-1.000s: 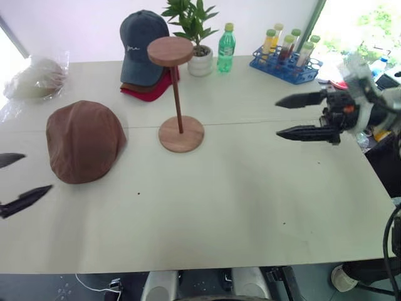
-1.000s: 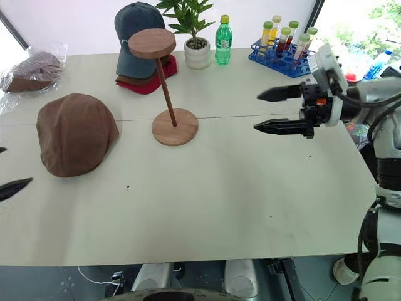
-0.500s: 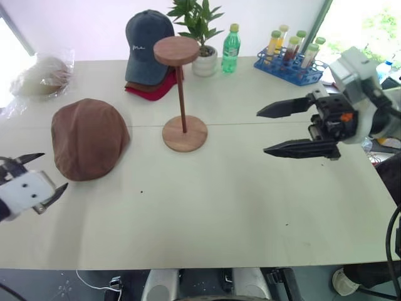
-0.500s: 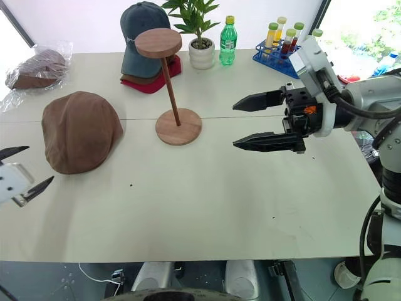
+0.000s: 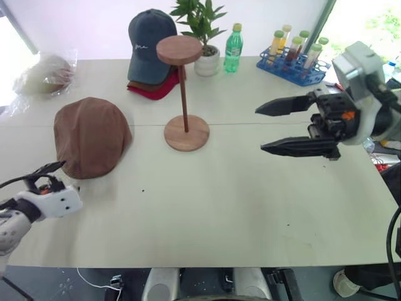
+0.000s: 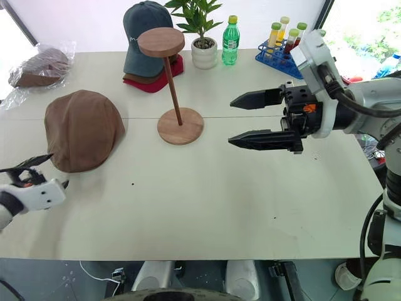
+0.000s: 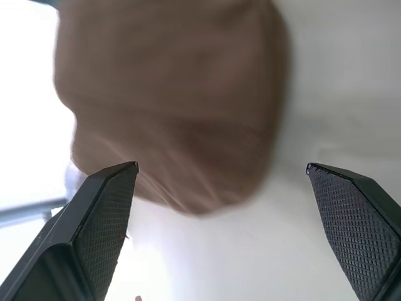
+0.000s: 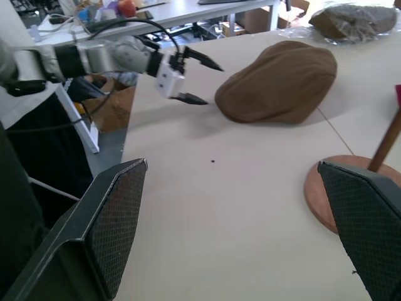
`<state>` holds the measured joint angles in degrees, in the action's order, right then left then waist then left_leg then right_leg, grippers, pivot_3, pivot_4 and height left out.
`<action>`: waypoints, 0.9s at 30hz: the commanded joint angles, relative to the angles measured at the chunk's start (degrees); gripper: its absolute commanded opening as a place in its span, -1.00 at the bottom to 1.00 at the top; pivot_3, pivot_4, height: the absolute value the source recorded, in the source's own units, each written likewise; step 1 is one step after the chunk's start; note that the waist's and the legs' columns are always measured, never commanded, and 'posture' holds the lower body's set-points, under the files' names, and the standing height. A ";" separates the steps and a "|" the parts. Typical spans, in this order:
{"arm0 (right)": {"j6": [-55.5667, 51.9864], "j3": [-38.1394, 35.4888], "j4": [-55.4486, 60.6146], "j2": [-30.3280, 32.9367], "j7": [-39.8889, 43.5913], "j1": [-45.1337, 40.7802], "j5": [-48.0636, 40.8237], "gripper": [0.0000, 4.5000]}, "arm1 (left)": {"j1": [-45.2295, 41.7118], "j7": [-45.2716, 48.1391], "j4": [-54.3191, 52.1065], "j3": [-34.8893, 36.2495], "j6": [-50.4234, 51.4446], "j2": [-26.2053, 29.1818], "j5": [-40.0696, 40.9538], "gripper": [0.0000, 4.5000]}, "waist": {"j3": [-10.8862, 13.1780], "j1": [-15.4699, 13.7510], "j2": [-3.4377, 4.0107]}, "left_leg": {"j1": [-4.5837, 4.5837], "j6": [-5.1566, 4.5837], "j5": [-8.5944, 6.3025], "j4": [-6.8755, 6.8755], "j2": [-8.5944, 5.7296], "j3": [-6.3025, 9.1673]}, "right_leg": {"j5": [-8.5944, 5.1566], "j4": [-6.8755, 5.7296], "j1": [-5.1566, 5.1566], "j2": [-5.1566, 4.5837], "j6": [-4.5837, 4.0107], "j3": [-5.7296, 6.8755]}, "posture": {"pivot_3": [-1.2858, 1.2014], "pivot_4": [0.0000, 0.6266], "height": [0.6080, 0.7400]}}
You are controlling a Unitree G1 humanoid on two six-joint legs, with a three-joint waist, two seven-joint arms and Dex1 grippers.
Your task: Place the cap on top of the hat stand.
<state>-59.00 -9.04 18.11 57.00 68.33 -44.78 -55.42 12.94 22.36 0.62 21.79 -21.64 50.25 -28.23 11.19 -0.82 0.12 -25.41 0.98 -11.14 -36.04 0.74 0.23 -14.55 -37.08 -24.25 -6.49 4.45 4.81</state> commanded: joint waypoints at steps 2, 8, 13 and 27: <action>-0.55 -2.49 2.35 1.60 -0.35 -0.51 -2.77 0.98 | -3.13 -6.64 4.99 -4.89 -0.49 -0.54 -4.47 1.00 | -0.01 0.23 -0.02 | 0.00 -0.02 -0.01 0.01 0.00 -0.07 | 0.04 0.00 -0.02 0.00 0.07 -0.03 | 0.03 -0.52 1.00; -0.47 -2.82 0.88 1.54 -2.63 -1.44 -2.90 0.98 | -6.71 -12.66 11.70 -10.59 1.68 -0.38 -8.91 1.00 | -0.14 -0.23 0.20 | 0.09 -0.04 -0.01 0.01 0.12 -0.11 | 0.10 -0.12 -0.01 0.07 0.07 -0.03 | 0.03 -0.52 1.00; 0.29 -2.76 0.92 1.77 -3.09 -0.93 -2.52 0.98 | -10.13 -18.10 14.02 -14.08 2.33 -0.91 -11.01 1.00 | -0.44 -0.99 0.69 | 0.14 -0.02 -0.02 -0.02 0.18 -0.22 | 0.12 -0.10 0.03 0.02 -0.22 0.00 | 0.03 -0.52 1.00; 1.62 -2.59 0.43 1.64 -3.39 -0.65 -2.21 0.98 | -21.58 -29.31 23.26 -20.01 5.35 -1.71 -12.34 1.00 | -0.49 -1.31 0.47 | 0.02 -0.05 0.01 -0.07 0.23 -0.40 | 0.36 -0.07 -0.06 0.23 -0.03 0.00 | 0.03 -0.52 1.00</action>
<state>-58.47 -9.83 18.22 57.82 64.68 -44.90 -57.36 -8.26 -6.09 23.71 1.91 -16.04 47.58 -41.11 10.70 -2.14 0.60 -25.38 0.92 -11.13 -36.11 0.97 -0.18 -14.19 -37.15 -24.31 -6.26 4.42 4.81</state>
